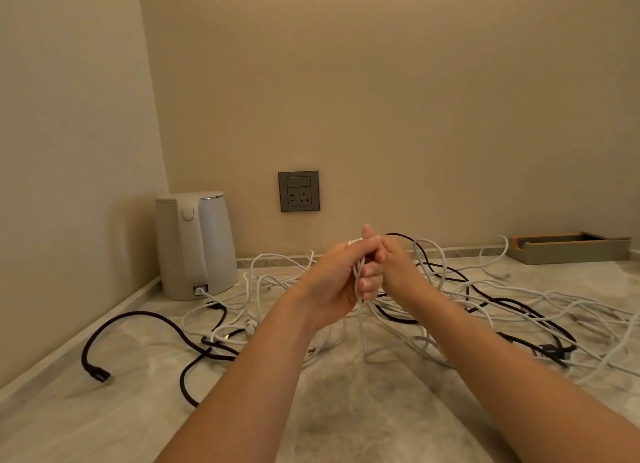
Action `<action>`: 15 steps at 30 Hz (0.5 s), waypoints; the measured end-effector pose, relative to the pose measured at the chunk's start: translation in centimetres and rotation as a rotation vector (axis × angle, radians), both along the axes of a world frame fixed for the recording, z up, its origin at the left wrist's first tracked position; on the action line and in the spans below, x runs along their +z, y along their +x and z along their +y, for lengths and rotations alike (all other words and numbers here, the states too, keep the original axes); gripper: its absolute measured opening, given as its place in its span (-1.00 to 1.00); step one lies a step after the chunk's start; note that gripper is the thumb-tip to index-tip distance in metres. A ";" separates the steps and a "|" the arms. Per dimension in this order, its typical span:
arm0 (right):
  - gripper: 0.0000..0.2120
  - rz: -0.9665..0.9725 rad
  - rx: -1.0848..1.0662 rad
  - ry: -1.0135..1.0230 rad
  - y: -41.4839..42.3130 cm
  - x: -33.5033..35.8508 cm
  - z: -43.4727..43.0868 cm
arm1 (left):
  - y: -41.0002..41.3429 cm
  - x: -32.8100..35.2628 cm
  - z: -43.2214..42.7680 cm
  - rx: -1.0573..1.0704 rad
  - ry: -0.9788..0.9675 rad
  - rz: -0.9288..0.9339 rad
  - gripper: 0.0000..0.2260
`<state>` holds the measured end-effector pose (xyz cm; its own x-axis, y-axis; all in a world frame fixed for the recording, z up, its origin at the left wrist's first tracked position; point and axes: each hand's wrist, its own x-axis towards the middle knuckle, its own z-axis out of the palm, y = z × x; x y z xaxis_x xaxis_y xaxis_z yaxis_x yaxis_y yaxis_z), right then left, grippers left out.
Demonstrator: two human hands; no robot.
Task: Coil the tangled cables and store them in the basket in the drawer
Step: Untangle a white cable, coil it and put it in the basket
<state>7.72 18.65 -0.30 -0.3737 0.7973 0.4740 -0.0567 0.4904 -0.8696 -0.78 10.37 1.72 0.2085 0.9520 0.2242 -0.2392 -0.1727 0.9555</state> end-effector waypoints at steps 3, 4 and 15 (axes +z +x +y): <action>-0.55 -0.053 0.037 -0.026 -0.2 0.2 -0.4 | -0.1 -0.1 0.5 0.038 0.031 -0.125 -0.74; -0.58 -0.097 0.031 0.015 -0.3 0.2 -0.6 | -0.2 0.0 0.6 0.047 0.040 -0.189 -0.77; -0.83 -0.836 0.025 0.460 -0.8 1.4 -3.9 | -4.1 1.2 0.9 0.303 0.074 -0.663 -0.76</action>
<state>6.91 14.79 1.06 -0.7481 0.5866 0.3103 0.4809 0.8014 -0.3556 -4.89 11.24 2.91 -0.2636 0.9239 0.2775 -0.6945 -0.3814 0.6101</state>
